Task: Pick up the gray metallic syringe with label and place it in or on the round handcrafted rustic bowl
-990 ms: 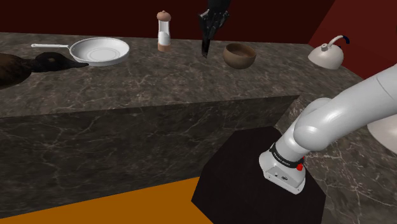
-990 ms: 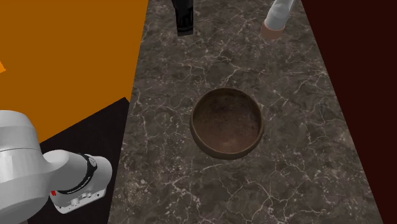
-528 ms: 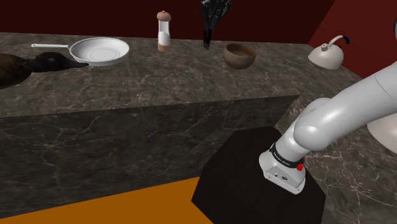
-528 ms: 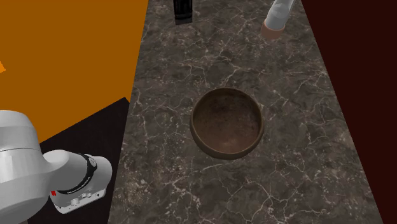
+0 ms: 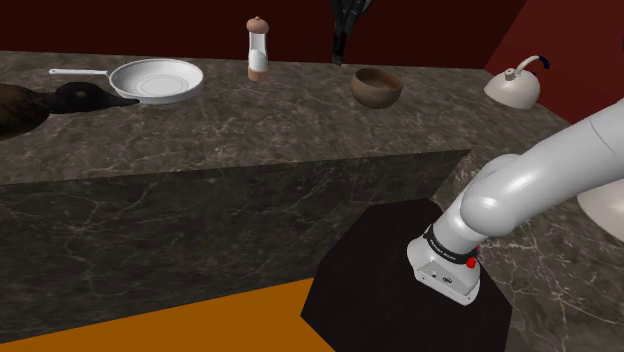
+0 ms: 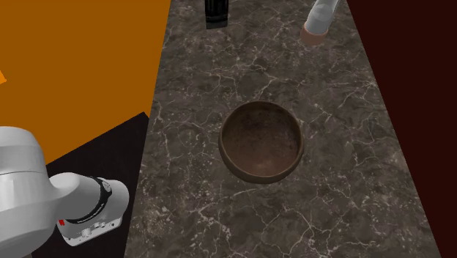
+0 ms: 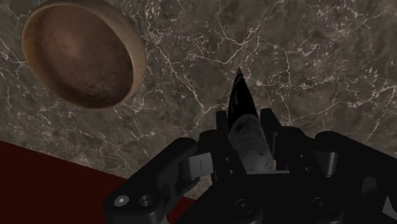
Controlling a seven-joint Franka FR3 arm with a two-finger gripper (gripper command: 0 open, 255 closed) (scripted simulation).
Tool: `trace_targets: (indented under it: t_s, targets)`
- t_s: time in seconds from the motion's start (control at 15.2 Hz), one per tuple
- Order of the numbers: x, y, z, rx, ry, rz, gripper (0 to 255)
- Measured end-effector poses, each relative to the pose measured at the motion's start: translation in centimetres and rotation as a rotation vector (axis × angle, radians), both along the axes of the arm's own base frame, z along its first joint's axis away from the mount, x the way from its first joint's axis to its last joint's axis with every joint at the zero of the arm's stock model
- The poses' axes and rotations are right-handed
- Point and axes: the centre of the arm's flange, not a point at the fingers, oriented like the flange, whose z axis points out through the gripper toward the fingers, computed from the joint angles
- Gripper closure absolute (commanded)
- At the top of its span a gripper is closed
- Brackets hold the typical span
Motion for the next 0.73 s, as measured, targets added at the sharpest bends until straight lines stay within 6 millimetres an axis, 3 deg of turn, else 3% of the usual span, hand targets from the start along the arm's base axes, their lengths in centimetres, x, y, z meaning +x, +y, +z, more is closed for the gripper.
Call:
trace_targets:
  t_s: [0.73]
  targets:
    - [-3.4, -14.2, 0.2, 0.001, 0.0, 0.0, 255]
